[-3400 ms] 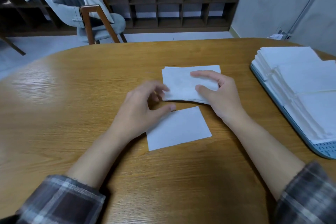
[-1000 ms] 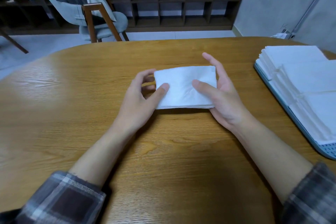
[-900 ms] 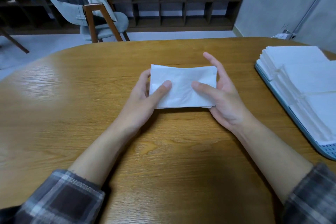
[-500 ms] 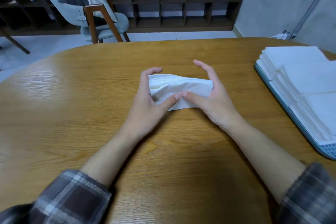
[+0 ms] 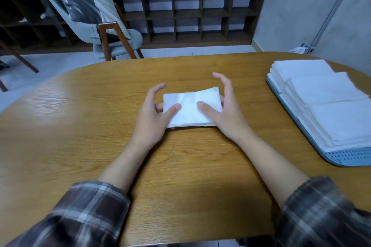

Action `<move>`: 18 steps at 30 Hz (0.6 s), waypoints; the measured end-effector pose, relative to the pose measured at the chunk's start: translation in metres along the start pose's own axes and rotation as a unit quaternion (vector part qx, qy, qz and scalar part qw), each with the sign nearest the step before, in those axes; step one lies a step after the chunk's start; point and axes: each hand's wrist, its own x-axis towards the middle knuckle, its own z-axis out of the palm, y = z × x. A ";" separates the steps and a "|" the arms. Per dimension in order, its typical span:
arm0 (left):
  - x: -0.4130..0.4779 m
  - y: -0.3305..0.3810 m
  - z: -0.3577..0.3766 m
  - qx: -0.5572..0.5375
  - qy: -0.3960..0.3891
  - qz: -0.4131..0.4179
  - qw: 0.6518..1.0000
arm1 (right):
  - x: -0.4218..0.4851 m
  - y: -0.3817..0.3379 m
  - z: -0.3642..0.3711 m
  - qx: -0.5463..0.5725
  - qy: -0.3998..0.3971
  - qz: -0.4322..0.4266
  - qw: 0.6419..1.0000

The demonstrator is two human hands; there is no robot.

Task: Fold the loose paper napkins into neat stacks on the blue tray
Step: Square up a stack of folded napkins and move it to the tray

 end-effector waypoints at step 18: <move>-0.034 0.078 0.083 0.010 -0.098 0.067 0.993 | -0.063 -0.037 -0.120 -0.064 0.072 0.057 0.994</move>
